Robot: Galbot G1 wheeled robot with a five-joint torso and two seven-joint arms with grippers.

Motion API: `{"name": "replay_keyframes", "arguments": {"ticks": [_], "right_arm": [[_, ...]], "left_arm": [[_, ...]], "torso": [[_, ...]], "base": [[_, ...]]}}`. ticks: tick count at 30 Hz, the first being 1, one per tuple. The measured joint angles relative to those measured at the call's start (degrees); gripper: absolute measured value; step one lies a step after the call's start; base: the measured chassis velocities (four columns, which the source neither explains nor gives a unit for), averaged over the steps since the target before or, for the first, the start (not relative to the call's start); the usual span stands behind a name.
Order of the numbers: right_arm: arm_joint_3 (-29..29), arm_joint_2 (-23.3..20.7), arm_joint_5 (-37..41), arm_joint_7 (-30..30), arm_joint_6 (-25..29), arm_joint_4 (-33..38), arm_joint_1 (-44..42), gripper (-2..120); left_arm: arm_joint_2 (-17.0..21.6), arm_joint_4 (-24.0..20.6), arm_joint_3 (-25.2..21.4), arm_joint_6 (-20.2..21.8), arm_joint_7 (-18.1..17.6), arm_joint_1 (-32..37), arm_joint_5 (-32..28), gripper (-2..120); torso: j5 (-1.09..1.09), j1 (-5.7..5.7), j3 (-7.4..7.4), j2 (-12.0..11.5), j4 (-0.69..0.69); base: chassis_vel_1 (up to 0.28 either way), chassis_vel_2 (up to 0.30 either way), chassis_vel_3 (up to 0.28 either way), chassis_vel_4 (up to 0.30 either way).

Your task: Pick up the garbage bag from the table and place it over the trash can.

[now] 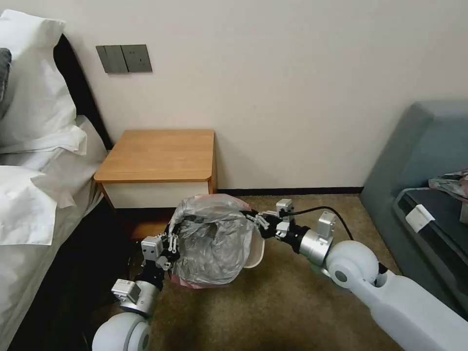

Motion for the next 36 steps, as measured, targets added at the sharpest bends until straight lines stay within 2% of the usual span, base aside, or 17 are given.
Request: {"name": "replay_keyframes", "arguments": {"ticks": [19,36], "right_arm": [[1.01,-1.94,-1.53,-0.34,1.93,-2.31,-0.39,0],[1.50,-3.00,-4.93,-1.31,3.91,-4.48,-2.13,-2]], "left_arm": [[0.31,-0.02,-0.79,-0.02,-0.12,-0.73,-3.85,6],[-0.18,-1.87,-0.64,4.60,-2.29,-1.73,-11.05,6]], "torso": [[-0.01,0.00,0.00,0.00,0.01],[-0.01,0.00,0.00,0.00,0.00]], "base": [[0.000,0.000,0.000,0.000],[0.000,0.000,0.000,0.000]]}}
